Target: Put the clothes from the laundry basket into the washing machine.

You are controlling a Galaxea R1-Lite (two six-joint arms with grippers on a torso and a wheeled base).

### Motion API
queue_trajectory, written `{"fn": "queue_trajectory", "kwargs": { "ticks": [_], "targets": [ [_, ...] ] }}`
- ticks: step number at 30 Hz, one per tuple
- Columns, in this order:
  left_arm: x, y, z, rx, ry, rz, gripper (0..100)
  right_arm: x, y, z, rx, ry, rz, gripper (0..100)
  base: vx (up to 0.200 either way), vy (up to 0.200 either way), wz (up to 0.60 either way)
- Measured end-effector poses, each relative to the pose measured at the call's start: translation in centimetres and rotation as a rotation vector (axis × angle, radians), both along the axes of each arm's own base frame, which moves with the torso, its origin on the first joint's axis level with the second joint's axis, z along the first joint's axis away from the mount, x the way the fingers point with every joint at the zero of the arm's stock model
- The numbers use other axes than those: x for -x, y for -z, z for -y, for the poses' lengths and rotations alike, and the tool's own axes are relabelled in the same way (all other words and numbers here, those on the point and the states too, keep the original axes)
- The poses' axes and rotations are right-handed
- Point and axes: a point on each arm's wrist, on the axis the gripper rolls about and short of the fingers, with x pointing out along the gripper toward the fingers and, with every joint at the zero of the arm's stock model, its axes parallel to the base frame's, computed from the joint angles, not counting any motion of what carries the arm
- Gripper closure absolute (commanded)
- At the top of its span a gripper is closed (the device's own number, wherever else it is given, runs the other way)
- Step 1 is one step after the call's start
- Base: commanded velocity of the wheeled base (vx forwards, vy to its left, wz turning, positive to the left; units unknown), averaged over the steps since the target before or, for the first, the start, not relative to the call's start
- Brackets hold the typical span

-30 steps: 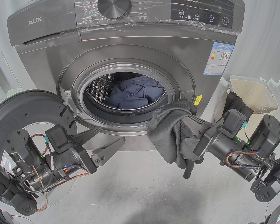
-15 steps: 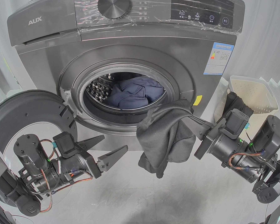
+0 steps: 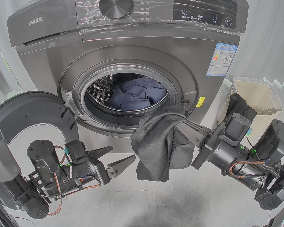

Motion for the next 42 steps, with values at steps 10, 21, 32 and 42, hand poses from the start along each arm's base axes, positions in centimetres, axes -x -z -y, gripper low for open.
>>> {"fn": "queue_trajectory", "kwargs": {
  "ticks": [10, 21, 32, 42],
  "targets": [
    [-1.0, 1.3, 1.7, 0.022, 0.075, -0.071, 0, 0.2, 0.0, -0.4, -0.004, -0.016, -0.003, 100, 0.0, 0.0, 0.0],
    [-4.0, 2.1, 3.8, 0.045, 0.073, -0.048, 0, 0.3, 0.1, -0.6, -0.002, -0.025, -0.007, 100, 0.0, 0.0, 0.0],
    [-5.5, 1.8, 4.8, 0.076, 0.051, -0.011, 0, 0.3, 0.4, -0.8, 0.006, -0.026, -0.015, 100, 0.0, 0.0, 0.0],
    [-5.4, 1.0, 4.9, 0.095, 0.058, 0.008, 0, 0.1, 0.6, -0.9, 0.009, -0.024, -0.021, 100, 0.0, 0.0, 0.0]
  ]
}}
